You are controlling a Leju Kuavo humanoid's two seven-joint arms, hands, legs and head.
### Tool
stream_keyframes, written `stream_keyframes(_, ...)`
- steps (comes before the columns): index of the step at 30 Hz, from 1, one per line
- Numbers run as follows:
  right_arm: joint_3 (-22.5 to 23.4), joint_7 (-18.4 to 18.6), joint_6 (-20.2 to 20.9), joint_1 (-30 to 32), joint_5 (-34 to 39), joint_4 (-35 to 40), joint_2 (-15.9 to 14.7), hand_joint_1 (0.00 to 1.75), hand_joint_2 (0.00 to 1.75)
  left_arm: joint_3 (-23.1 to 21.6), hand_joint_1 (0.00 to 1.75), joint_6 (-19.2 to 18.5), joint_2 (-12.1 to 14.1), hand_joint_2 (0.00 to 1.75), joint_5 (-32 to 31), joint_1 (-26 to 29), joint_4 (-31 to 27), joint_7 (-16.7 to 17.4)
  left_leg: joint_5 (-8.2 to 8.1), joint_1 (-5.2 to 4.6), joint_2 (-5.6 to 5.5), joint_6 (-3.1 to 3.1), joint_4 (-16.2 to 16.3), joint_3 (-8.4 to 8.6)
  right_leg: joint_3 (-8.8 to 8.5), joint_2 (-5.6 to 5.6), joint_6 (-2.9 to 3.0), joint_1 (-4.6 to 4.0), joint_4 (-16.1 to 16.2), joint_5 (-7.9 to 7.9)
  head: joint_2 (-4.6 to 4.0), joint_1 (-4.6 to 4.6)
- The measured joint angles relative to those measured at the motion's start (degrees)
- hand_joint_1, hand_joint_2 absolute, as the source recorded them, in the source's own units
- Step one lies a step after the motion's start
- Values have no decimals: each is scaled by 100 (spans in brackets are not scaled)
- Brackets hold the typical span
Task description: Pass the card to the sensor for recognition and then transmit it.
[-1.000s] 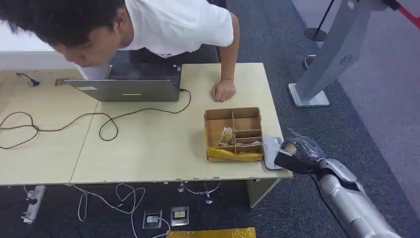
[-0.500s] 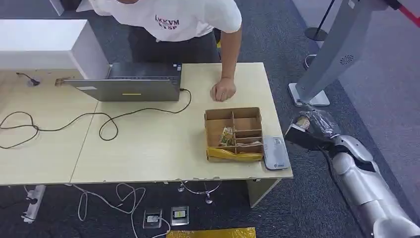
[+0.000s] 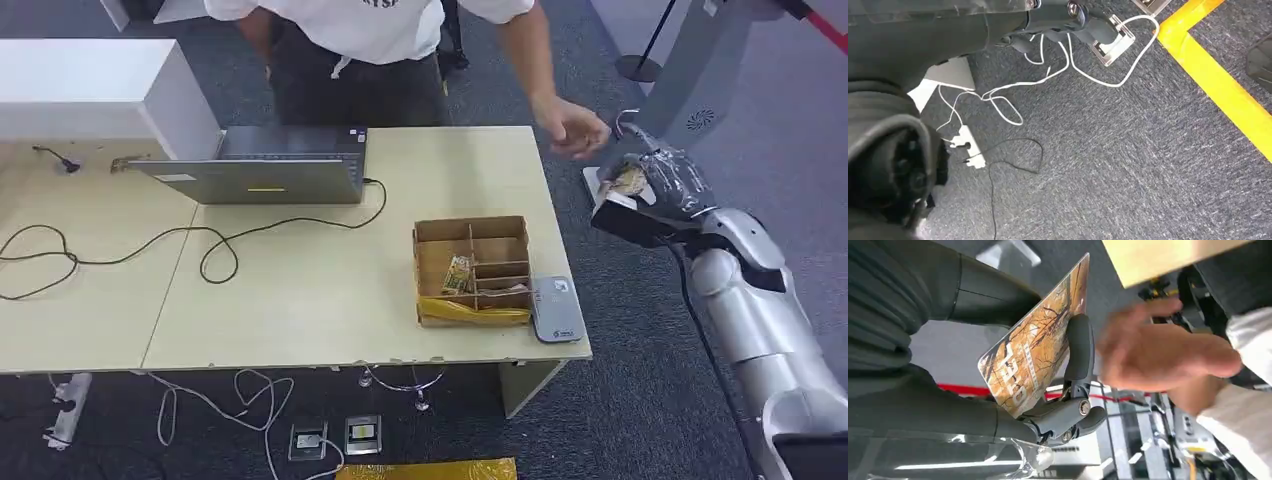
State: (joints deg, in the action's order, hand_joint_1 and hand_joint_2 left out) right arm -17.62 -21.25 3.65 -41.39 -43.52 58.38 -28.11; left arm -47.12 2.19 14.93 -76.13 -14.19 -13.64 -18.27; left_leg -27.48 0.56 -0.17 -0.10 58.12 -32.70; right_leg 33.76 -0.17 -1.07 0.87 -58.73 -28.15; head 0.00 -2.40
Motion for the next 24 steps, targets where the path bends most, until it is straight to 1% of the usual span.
stream_keyframes(3,-46,-111,-81,-295,-107,-238,131,175,175,-22,0,-33,-9,0,-4,-25,-4,-4,1,1,0,1,0,-2,0,0,0,-1,-1,0,0,-2)
stream_keyframes(8,-166,-275,-396,-690,-208,-818,422,175,175,-66,0,-48,-26,0,-7,-71,-15,-4,2,1,-3,1,0,-3,1,-2,0,-1,-5,0,0,-2)
stream_keyframes(11,-256,-286,-485,-872,-240,-1191,627,175,175,-76,0,-57,-28,0,-4,-80,-17,-4,2,1,-4,1,0,-3,2,-3,1,-1,-5,-1,0,2)
stream_keyframes(15,-328,-275,-538,-997,-277,-1556,782,175,175,-83,0,-68,-31,0,-2,-74,-17,-4,2,1,-17,1,0,-7,2,-14,1,-1,-5,-1,0,-2)
stream_keyframes(16,-334,-277,-553,-1017,-291,-1602,813,28,175,-85,0,-79,-31,0,-2,-76,-17,-4,2,1,-17,1,0,-7,3,-14,1,-1,-5,-1,0,0)
stream_keyframes(17,-345,-277,-579,-1052,-317,-1672,844,2,175,-85,0,-85,-31,0,-2,-76,-17,-4,2,1,-16,1,0,-7,3,-14,1,-1,-4,-1,0,-2)
stream_keyframes(24,-411,-221,-725,-1111,-410,-1977,944,0,175,-87,0,-96,-26,0,-2,-77,-17,-4,2,1,-16,1,0,-6,3,-13,1,-1,-4,-1,0,-2)
